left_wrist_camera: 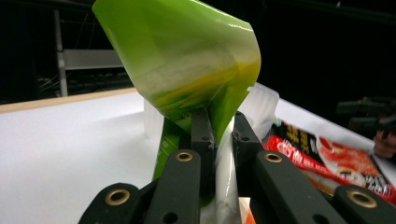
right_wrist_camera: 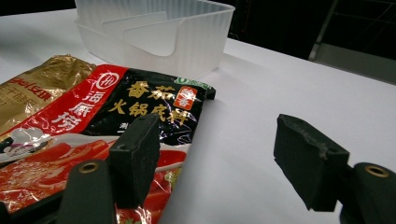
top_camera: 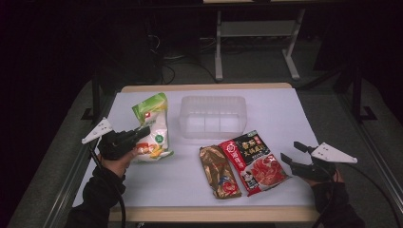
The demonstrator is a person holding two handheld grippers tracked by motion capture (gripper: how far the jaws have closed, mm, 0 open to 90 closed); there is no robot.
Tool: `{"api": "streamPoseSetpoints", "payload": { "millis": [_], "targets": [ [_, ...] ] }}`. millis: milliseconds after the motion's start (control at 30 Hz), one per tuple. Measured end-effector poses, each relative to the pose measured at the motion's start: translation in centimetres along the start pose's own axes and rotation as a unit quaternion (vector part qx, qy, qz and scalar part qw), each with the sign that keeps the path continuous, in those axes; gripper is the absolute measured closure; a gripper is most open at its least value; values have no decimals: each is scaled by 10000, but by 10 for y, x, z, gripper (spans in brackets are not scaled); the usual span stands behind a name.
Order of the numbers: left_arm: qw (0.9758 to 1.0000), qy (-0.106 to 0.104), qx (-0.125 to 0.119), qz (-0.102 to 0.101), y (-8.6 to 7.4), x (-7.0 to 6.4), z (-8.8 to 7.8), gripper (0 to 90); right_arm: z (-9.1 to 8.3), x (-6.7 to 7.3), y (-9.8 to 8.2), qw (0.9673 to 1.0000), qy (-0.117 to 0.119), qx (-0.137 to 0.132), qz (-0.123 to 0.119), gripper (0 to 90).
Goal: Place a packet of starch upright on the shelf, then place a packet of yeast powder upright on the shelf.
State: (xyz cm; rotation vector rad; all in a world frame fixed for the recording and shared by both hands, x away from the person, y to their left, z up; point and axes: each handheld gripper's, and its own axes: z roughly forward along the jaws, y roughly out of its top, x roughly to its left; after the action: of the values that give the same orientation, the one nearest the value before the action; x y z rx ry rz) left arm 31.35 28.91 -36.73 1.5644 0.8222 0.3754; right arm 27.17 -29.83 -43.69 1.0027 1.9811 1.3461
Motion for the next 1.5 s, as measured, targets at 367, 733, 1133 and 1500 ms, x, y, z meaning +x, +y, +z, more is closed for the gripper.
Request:
{"api": "streamPoseSetpoints", "payload": {
  "millis": [367, 733, 1133, 1500],
  "targets": [
    [9998, 29, -185, 56, 9, -7, 7, 836, 0, -1, -1, 10000, -11, 7, -6, 310],
    [9992, 18, -400, 49, 16, -18, 21, 836, 1, 0, -2, 10000, 8, 2, -46, 314],
    [9985, 47, -537, -69, 26, -26, 50, 836, 1, 1, -2, 10000, 2, 1, -76, 314],
    [9985, 190, -492, -147, 34, -32, 98, 836, 2, 1, -3, 10000, 24, -4, -76, 313]
  ]
}}
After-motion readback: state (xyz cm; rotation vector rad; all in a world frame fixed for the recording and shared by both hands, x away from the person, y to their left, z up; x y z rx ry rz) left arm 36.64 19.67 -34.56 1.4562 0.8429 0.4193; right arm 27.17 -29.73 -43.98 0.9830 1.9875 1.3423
